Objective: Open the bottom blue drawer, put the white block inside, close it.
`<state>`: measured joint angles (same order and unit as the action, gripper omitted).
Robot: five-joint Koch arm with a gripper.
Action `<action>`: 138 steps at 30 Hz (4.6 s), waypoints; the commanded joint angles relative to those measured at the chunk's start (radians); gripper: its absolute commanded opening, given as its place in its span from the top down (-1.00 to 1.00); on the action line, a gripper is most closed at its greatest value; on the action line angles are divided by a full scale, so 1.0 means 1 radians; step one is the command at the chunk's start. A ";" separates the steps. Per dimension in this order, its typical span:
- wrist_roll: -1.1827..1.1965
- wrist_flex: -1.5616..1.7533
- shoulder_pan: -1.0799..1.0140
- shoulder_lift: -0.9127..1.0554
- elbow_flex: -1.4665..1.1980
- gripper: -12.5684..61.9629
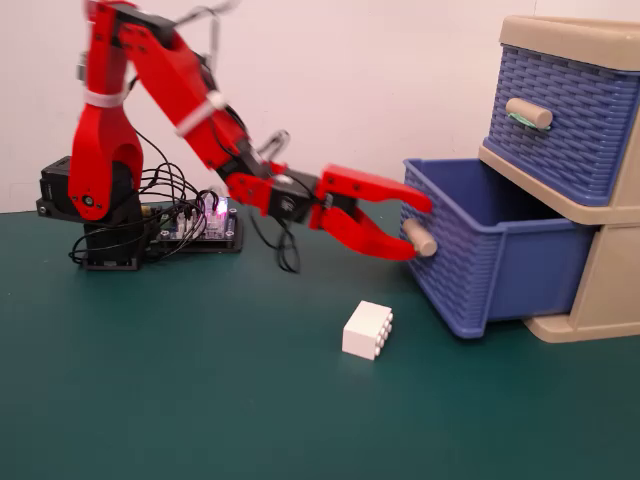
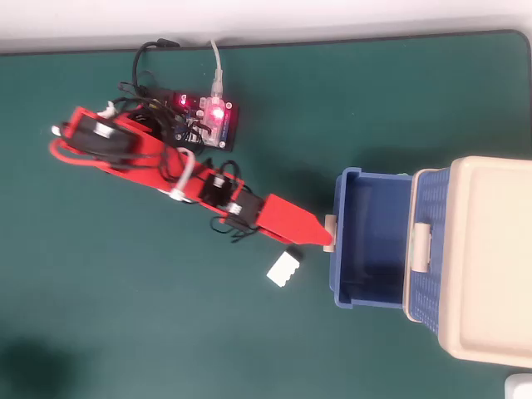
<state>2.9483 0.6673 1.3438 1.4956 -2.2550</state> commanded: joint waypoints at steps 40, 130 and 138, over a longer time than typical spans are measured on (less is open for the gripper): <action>0.021 -2.022 -0.275 -0.526 1.365 -0.26; -0.408 -2.391 -0.009 -0.500 1.812 -0.25; -0.370 -2.215 0.048 -0.618 1.974 -0.25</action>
<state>2.5464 -1.6398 1.3606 0.8682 -0.3390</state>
